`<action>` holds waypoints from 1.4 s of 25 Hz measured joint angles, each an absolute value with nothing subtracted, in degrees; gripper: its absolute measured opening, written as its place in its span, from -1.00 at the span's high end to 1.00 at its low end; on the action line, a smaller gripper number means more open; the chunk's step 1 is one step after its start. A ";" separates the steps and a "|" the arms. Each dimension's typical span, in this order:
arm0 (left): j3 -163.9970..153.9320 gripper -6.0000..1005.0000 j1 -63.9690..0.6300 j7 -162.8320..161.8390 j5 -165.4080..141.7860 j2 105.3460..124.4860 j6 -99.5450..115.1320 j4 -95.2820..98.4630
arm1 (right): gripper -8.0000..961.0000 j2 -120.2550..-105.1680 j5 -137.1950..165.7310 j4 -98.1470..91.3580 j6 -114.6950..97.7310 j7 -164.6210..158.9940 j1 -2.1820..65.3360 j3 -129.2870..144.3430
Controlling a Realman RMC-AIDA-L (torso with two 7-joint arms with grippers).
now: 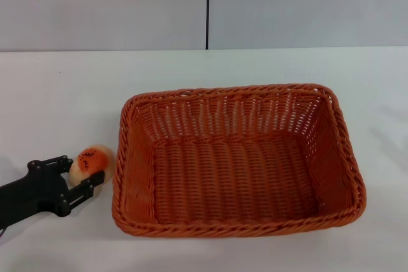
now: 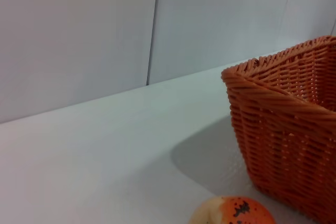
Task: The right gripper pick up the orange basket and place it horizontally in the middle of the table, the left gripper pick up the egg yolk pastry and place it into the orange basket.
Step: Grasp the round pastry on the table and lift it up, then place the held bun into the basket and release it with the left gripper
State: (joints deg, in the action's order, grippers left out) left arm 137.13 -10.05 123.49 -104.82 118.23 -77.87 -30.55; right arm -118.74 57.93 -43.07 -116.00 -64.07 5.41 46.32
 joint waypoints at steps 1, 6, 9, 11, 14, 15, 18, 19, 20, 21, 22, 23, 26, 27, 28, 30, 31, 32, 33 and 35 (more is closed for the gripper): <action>137.12 -0.07 -10.05 123.49 -104.75 118.23 -77.94 -30.53 | -0.10 -118.74 57.93 -42.95 -116.00 -64.06 5.41 46.31; 137.86 0.16 -9.89 123.51 -104.60 118.21 -78.40 -30.25 | -0.10 -118.73 57.94 -42.00 -116.00 -63.91 5.53 46.31; 140.06 0.20 -9.76 123.52 -103.88 118.19 -79.98 -30.14 | -0.10 -118.74 57.97 -41.82 -116.02 -63.85 5.56 46.31; 142.54 0.23 -9.64 123.54 -103.08 118.13 -81.51 -30.14 | -0.10 -118.73 57.99 -41.73 -116.11 -63.82 5.56 46.32; 147.48 0.28 -9.39 123.61 -101.20 118.04 -84.24 -30.14 | -0.10 -118.74 58.01 -41.72 -116.32 -63.80 5.54 46.32; 148.93 0.30 -9.32 123.65 -100.64 118.04 -85.30 -30.13 | -0.10 -118.74 58.01 -41.72 -116.41 -63.80 5.54 46.32; 153.23 0.36 -9.22 123.78 -99.53 117.98 -89.92 -30.09 | -0.10 -118.74 58.01 -41.84 -116.70 -63.78 5.53 46.32; 154.21 0.38 -9.22 123.86 -99.28 117.95 -91.80 -30.15 | -0.10 -118.74 58.01 -41.84 -116.70 -63.78 5.53 46.32; 154.92 0.40 -9.22 123.91 -99.04 117.94 -93.47 -30.25 | -0.10 -118.74 58.01 -41.90 -116.71 -63.78 5.54 46.32; 155.37 0.42 -9.31 123.97 -98.83 117.93 -95.93 -30.42 | -0.10 -118.74 58.01 -41.92 -116.71 -63.79 5.59 46.32; 155.48 0.43 -9.39 124.03 -98.67 117.93 -97.46 -30.53 | -0.10 -118.74 58.01 -41.94 -116.71 -63.79 5.67 46.37; 155.43 0.44 -9.60 124.08 -98.57 117.94 -99.04 -30.63 | -0.10 -118.74 58.01 -41.95 -116.72 -63.79 5.86 46.55; 154.80 0.46 -10.82 124.47 -98.53 118.15 -103.93 -30.36 | -0.10 -118.74 58.01 -41.85 -116.72 -63.79 6.07 46.67; 154.30 0.47 -11.26 124.56 -98.52 118.24 -105.08 -30.05 | -0.10 -118.74 58.01 -41.80 -116.72 -63.79 6.13 46.71; 152.88 0.47 -12.14 124.75 -98.48 118.41 -106.43 -29.28 | -0.10 -118.75 58.01 -41.75 -116.73 -63.78 6.24 46.81; 151.51 0.49 -12.69 124.90 -98.44 118.45 -106.92 -28.57 | -0.10 -118.75 58.01 -41.74 -116.77 -63.78 6.28 46.84; 149.92 0.50 -13.34 125.27 -98.41 118.51 -107.14 -27.55 | -0.10 -118.75 58.01 -41.74 -116.79 -63.79 6.33 46.88; 148.85 0.50 -13.73 125.69 -98.43 118.54 -107.14 -26.75 | -0.10 -118.75 58.01 -41.73 -116.89 -63.79 6.35 46.90; 146.20 0.51 -14.98 127.88 -98.43 118.59 -106.91 -23.81 | -0.10 -118.74 58.01 -41.64 -117.15 -63.79 6.40 46.93; 145.24 0.55 -15.71 129.33 -98.42 118.60 -106.39 -21.83 | -0.10 -118.74 58.01 -41.57 -117.23 -63.79 6.43 46.93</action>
State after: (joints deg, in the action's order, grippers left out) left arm 145.24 -15.71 129.33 -98.42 118.60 -106.39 -21.83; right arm -118.74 58.01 -41.57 -117.23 -63.79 6.43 46.93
